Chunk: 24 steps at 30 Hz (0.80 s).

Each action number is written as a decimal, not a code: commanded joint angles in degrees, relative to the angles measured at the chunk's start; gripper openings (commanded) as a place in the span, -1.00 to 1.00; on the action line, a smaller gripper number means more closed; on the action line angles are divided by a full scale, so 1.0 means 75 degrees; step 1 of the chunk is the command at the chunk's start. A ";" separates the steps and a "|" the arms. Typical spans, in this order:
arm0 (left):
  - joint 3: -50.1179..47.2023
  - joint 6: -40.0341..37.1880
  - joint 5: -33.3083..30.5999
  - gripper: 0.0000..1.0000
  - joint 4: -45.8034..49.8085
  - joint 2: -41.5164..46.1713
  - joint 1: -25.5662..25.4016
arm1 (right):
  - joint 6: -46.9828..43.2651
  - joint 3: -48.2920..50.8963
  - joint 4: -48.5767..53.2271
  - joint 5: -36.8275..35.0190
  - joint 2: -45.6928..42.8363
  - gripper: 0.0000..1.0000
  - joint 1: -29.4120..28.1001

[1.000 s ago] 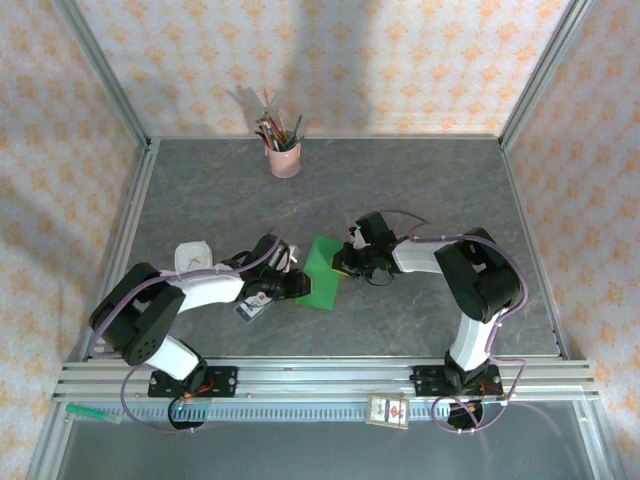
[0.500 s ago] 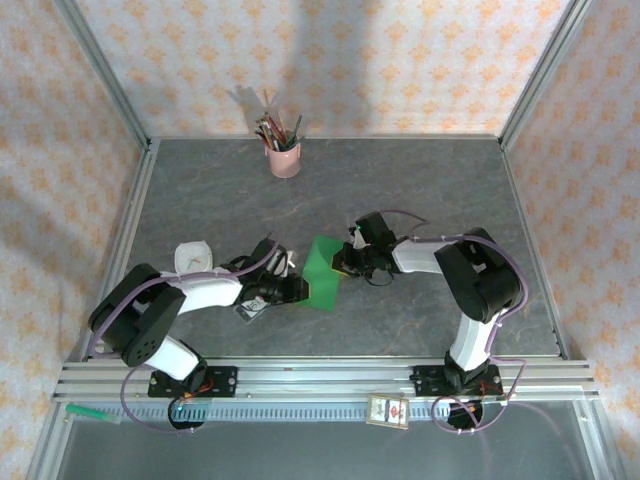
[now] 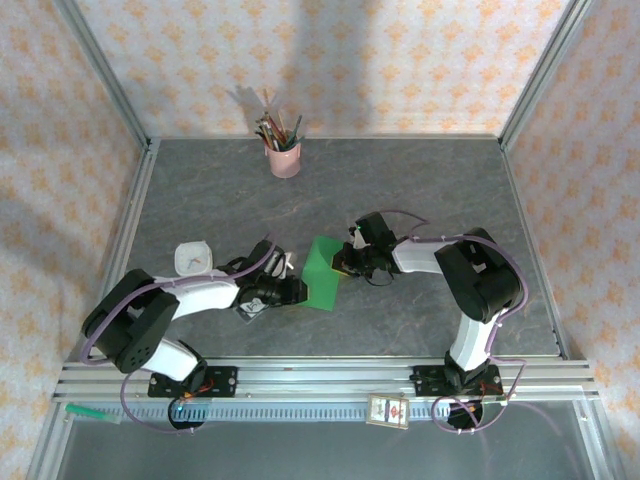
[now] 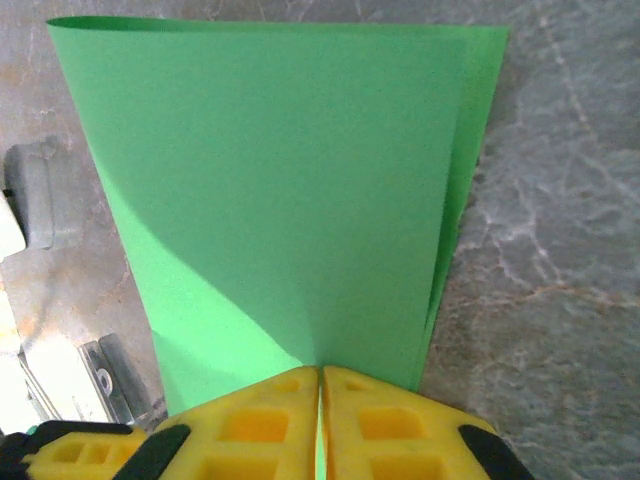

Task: Fold a paper plane with a square sheet of paper (pick it up from the middle)

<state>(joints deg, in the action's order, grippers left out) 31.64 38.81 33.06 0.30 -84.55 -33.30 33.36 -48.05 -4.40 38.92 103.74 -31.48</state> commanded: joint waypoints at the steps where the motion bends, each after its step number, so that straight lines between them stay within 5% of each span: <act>1: 0.0030 -0.0334 -0.0481 -0.40 0.0568 -0.0068 -0.0037 | -0.0343 0.0493 0.1161 -0.1981 0.0746 -0.78 0.0073; 9: 0.0817 -0.0182 -0.0107 -0.37 0.0099 0.0200 0.0073 | -0.0326 0.0556 0.1116 -0.1953 0.0711 -0.78 0.0073; 24: 0.3175 -0.0650 -0.0553 -0.37 -0.0230 -0.2738 0.0733 | -0.0334 0.0594 0.1084 -0.1964 0.0653 -0.78 0.0073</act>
<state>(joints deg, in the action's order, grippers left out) 53.93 35.88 30.63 -0.91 -103.13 -29.04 33.34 -47.66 -4.58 38.74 103.44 -31.53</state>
